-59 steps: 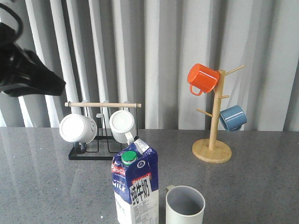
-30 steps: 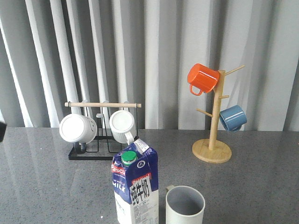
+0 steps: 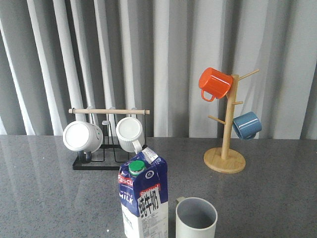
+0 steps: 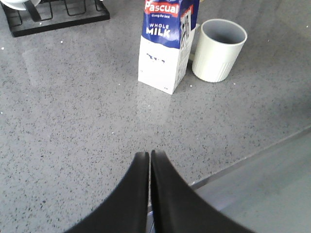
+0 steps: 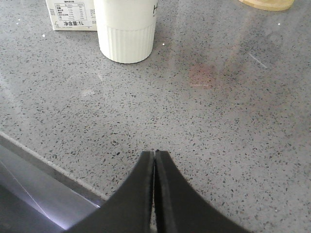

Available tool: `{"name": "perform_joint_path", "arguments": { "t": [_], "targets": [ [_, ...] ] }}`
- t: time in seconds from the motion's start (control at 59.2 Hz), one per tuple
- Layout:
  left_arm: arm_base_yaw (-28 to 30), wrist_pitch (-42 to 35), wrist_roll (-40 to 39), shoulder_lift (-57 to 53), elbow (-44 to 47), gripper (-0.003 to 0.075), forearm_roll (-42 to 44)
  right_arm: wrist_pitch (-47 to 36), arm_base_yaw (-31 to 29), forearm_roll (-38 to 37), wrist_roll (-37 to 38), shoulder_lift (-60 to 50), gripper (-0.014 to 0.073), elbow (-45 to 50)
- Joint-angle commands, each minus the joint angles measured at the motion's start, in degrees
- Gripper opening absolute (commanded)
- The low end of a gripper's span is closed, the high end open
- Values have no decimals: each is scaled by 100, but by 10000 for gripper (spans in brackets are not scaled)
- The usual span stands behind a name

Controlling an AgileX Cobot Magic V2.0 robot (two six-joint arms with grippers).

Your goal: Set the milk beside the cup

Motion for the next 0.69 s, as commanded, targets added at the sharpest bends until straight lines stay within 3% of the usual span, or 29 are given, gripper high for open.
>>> {"name": "perform_joint_path", "arguments": {
  "t": [0.0, 0.186, 0.304, 0.507, 0.574, 0.676],
  "targets": [
    [-29, -104, -76, -119, -82, -8, 71, -374, 1, -114, -14, 40, -6, -161],
    [-29, -661, 38, -194, -13, -8, 261, -374, 1, -114, -14, 40, -6, -161],
    [24, -2355, 322, -328, 687, -8, 467, -374, 1, -119, -14, 40, -6, -161],
    [340, -5754, 369, -1096, 3032, -8, 475, -374, 1, -120, -14, 40, -6, -161],
    [469, -6559, 369, -1419, 3795, -8, 468, -374, 1, -120, -14, 40, -6, -161],
    [717, -7176, 369, -1993, 4727, -8, 441, -374, 1, -120, -14, 40, -6, -161]
  ]
}}
